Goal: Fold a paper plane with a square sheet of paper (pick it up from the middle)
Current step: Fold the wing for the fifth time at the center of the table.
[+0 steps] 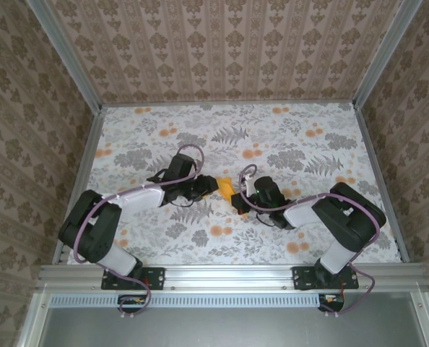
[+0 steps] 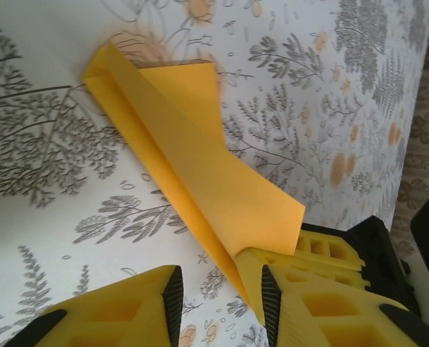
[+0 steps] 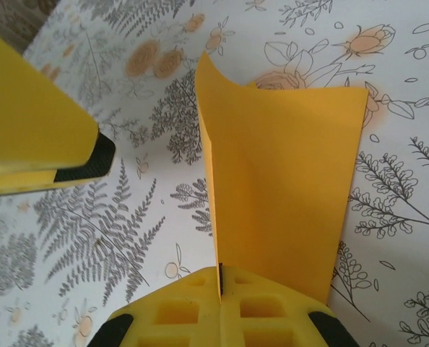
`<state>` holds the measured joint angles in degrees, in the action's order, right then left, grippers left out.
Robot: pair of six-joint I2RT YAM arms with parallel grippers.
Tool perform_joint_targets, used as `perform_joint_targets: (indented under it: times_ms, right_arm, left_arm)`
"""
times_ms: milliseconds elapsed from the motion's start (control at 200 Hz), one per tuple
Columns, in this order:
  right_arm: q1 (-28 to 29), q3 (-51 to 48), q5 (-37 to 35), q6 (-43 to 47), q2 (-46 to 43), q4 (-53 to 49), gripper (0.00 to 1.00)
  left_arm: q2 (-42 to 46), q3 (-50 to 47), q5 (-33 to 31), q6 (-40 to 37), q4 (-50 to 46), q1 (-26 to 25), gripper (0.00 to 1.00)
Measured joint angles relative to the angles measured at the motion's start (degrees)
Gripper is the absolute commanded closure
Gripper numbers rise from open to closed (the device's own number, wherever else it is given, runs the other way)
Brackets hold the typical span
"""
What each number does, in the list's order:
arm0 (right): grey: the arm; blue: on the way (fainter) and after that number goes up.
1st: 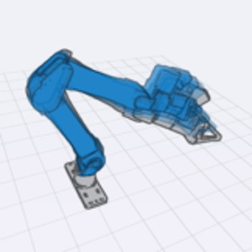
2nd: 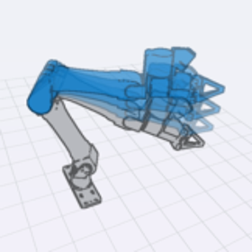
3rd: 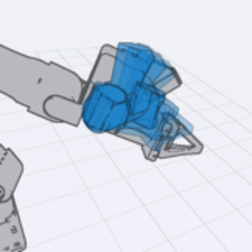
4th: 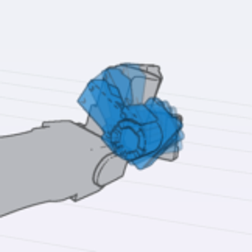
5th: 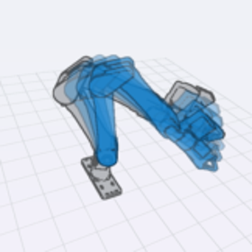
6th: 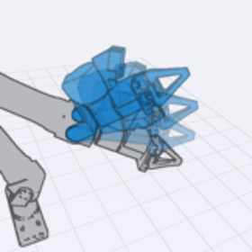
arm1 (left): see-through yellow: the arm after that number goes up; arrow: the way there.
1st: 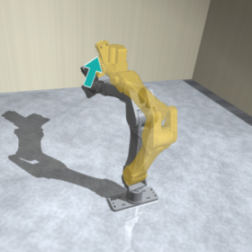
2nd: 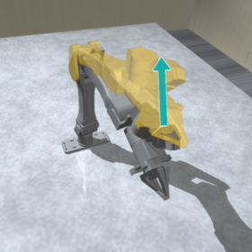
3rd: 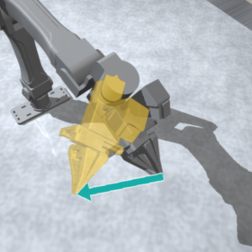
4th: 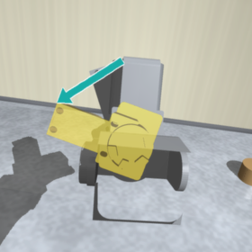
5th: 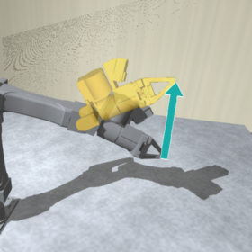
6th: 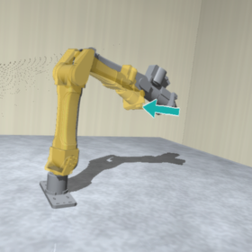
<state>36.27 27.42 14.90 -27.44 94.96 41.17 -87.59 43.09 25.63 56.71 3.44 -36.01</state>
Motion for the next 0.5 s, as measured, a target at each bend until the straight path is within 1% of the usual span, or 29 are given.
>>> perform_joint_targets:
  times_ms: [235, 500]
  right_arm:
    - [-1.6, -0.7, 3.1, -5.7, 0.2, 1.7, 1.00]
    - [-4.2, -1.9, 7.7, -12.0, 1.8, 3.9, 1.00]
  left_arm:
    - [-3.8, 0.0, 1.5, 0.0, 4.9, -1.3, 0.71]
    - [-8.0, 0.7, 3.2, 0.0, 8.0, -2.2, 0.74]
